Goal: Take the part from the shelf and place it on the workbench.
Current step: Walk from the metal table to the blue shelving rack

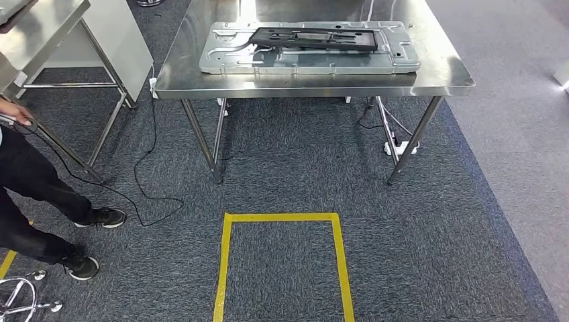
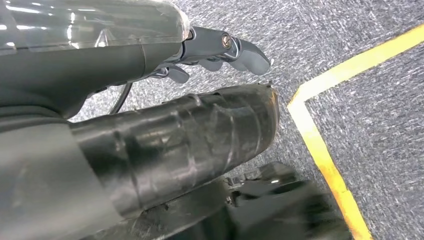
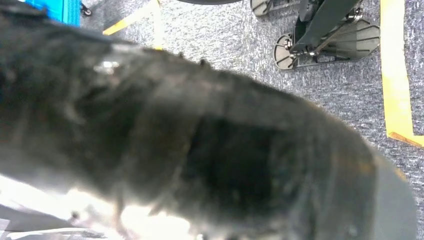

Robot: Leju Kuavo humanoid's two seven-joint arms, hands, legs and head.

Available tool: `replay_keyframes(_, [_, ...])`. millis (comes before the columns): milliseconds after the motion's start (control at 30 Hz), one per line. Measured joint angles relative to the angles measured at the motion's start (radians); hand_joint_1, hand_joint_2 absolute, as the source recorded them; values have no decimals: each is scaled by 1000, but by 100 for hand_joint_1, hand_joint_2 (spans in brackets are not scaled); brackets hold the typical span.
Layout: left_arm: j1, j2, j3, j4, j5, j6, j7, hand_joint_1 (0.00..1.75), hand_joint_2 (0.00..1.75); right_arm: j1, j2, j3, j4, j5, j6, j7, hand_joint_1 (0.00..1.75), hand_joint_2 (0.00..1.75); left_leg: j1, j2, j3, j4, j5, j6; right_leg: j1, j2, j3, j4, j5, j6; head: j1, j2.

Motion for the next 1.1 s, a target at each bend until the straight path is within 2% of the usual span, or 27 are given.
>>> replay_keyframes(33, [-2, 0, 0, 0, 0, 0, 0, 0, 0, 0, 1, 0, 0, 0, 0, 0, 0, 0, -3, 0, 26, -47, 9, 6, 0, 0, -2, 0, 6, 6, 0, 0])
replay_keyframes(67, [-3, 1, 0, 0, 0, 0, 0, 0, 0, -1, 2, 0, 1, 0, 0, 0, 0, 0, -6, 0, 35, -68, 12, 12, 0, -1, -4, 0, 11, 12, 0, 0])
replay_keyframes(133, [-1, 1, 1, 0, 0, 0, 0, 0, 0, -1, 3, 0, 1, 0, 0, 0, 0, 0, -8, 0, 29, -71, 25, 24, -1, -1, -4, -2, 21, 25, 0, 0])
replay_keyframes(167, [0, 1, 1, 0, 0, 0, 0, 0, 0, -1, 3, 0, 2, 0, 0, 0, 0, 0, -6, 2, 26, -74, 34, 31, -2, -1, -6, 2, 16, 31, 0, 0])
replay_keyframes(200, [0, 0, 2, 0, 0, 0, 0, 0, 0, 0, 3, 0, 2, 0, 0, 0, 0, 0, -4, 4, 21, -79, 44, 39, -2, 0, -14, 21, -6, 35, 1, 0])
replay_keyframes(233, [0, 0, 2, 0, 0, 0, 0, 0, 0, 0, 3, 0, 3, 0, 1, 0, 0, 0, -2, 5, 13, -82, 54, 46, -2, 1, -27, 59, -42, 39, 2, 0])
replay_keyframes(300, [1, 0, 2, 0, 0, 0, -1, 0, 0, 0, 3, 0, 3, 0, 5, 0, 0, 0, -4, 8, -6, -81, 65, 53, -3, 1, -65, 178, -131, 45, 3, 0])
replay_keyframes(333, [2, 0, 2, 0, -1, 0, -2, 0, 0, 1, 3, 0, 3, 0, 9, 0, 0, 0, -5, 8, -15, -80, 70, 53, -4, 1, -79, 234, -157, 48, 3, 0])
replay_keyframes(367, [3, 0, 2, 0, -1, 0, -3, 0, 0, 1, 3, 0, 3, 0, 12, 0, 0, 0, -6, 10, -23, -77, 75, 52, -4, 1, -78, 262, -163, 50, 3, 0])
replay_keyframes(400, [3, 0, 2, 0, -1, 0, -3, 0, 0, 1, 3, 0, 3, 0, 15, 0, 0, 0, -6, 10, -31, -74, 78, 50, -4, 1, -59, 255, -152, 51, 3, 0])
replay_keyframes(433, [3, 0, 2, 0, -1, 0, -3, 0, 0, 1, 3, 0, 3, 1, 17, 0, 0, 0, -6, 11, -37, -69, 81, 49, -5, 1, -20, 205, -128, 51, 3, 0])
replay_keyframes(500, [3, 0, 2, 0, 0, 1, -3, 0, 0, 0, 3, 0, 4, 2, 19, 0, 0, 0, -6, 11, -48, -54, 82, 44, -4, 0, 73, 64, -91, 45, 3, 0])
replay_keyframes(533, [3, 0, 2, 0, 0, 1, -3, 0, 0, 0, 3, 0, 4, 2, 19, 1, 0, 0, -8, 11, -53, -47, 82, 40, -1, 0, 102, 15, -84, 39, 3, 0])
replay_keyframes(567, [3, 0, 2, 0, 0, 1, -4, 0, 0, 0, 3, 0, 4, 2, 19, 1, 0, 0, -9, 11, -58, -41, 83, 35, 0, 0, 114, -10, -85, 32, 3, 0])
replay_keyframes(633, [2, 0, 2, 0, 0, 1, -4, 0, 0, 0, 3, 0, 4, 3, 22, 2, 0, 0, -10, 11, -62, -36, 85, 24, 2, 1, 109, -17, -85, 18, 2, 0])
replay_keyframes(700, [2, 0, 2, 0, 0, 1, -5, 0, 0, 0, 4, 0, 5, 3, 27, 2, 0, 0, -7, 6, -74, -14, 66, 12, -1, 1, 104, -22, -78, 2, 2, 0])
replay_keyframes(733, [2, 1, 2, 0, 0, 1, -5, 0, 0, 0, 4, 0, 5, 3, 30, 3, 0, 0, -6, 4, -89, 21, 39, 6, -3, 1, 100, -25, -73, -5, 1, 0])
replay_keyframes(800, [3, 1, 2, 0, -1, 1, -5, 0, 0, 0, 4, 0, 5, 4, 34, 3, 0, 0, 0, 1, -139, 143, -34, -2, -2, 2, 91, -24, -67, -12, 0, 0])
replay_keyframes(833, [3, 1, 2, 0, -1, 1, -5, 0, 0, 1, 4, 0, 5, 4, 35, 3, 0, 0, 2, 1, -164, 206, -61, -5, -2, 4, 86, -23, -64, -13, 0, 0])
replay_keyframes(867, [4, 1, 2, 0, -1, 1, -5, 0, 0, 2, 4, 0, 5, 4, 35, 4, 0, 0, 3, 1, -177, 244, -69, -7, -1, 7, 83, -23, -63, -12, 0, 0])
replay_keyframes(900, [4, 1, 2, 0, -1, 1, -5, 0, 0, 3, 4, 0, 5, 5, 35, 4, 0, 0, 4, 1, -171, 243, -55, -7, -1, 11, 82, -22, -62, -11, 0, 0])
replay_keyframes(933, [4, 1, 2, 0, -1, 1, -6, 0, 0, 3, 4, 0, 5, 6, 35, 5, 0, 0, 5, -1, -145, 200, -24, -5, -1, 17, 82, -21, -61, -10, 0, 0])
replay_keyframes(1000, [5, 1, 3, 0, -1, 1, -6, 0, 0, 2, 5, 0, 5, 8, 35, 6, 0, 0, 5, -27, -66, 57, 41, 4, -1, 32, 83, -20, -60, -6, 1, 0])
replay_keyframes(1033, [5, 1, 3, 0, -1, 1, -6, 0, 0, 0, 5, 0, 6, 9, 35, 6, 0, 0, 5, -43, -36, 1, 58, 8, -1, 40, 81, -20, -58, -2, 1, 0])
replay_keyframes(1067, [6, 1, 3, 0, -1, 1, -6, 0, 0, -1, 6, 0, 6, 10, 36, 7, 0, 0, 4, -55, -20, -32, 62, 11, -2, 48, 78, -20, -55, 3, 1, 0])
replay_keyframes(1100, [6, 1, 3, 0, -1, 1, -6, 0, 0, -2, 7, 0, 6, 10, 36, 7, 0, 0, 2, -59, -15, -42, 58, 13, -3, 55, 74, -20, -51, 9, 1, 0])
